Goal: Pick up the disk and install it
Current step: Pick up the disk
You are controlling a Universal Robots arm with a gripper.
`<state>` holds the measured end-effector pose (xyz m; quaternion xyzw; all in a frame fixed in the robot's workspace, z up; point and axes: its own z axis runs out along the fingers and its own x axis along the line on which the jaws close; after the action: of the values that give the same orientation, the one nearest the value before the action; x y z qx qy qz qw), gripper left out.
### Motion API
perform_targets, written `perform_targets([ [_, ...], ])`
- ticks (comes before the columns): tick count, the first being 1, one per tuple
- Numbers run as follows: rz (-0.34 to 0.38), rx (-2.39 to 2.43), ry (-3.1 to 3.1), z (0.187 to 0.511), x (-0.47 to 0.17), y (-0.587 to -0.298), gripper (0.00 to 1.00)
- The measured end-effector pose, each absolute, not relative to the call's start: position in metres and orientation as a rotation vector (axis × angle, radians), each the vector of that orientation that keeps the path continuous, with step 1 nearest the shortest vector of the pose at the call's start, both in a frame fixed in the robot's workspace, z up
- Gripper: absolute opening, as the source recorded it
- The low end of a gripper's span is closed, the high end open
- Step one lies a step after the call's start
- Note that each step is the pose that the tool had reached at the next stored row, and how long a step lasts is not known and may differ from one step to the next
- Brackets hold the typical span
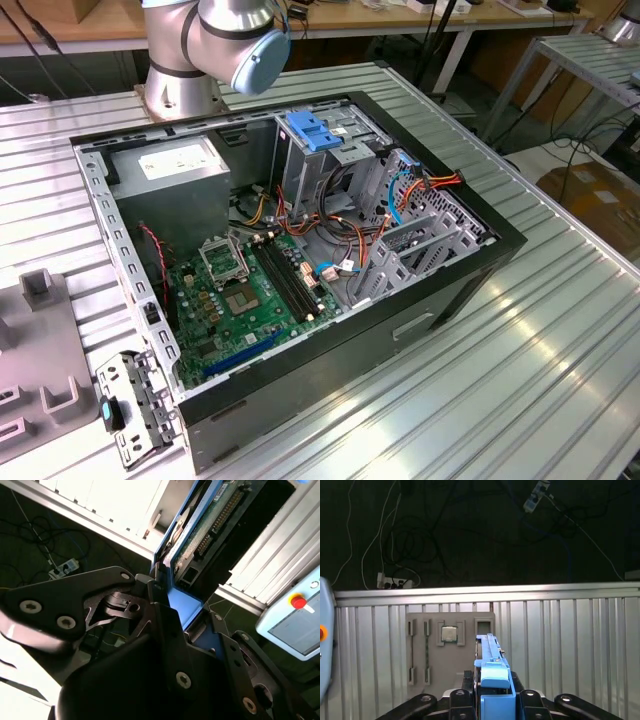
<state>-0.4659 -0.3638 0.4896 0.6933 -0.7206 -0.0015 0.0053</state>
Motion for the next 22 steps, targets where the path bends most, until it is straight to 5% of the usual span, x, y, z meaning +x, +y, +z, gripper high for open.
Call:
perform_targets([
  [22,-0.006,2.17,-2.256,0.496,-0.453,-0.364,0.37],
])
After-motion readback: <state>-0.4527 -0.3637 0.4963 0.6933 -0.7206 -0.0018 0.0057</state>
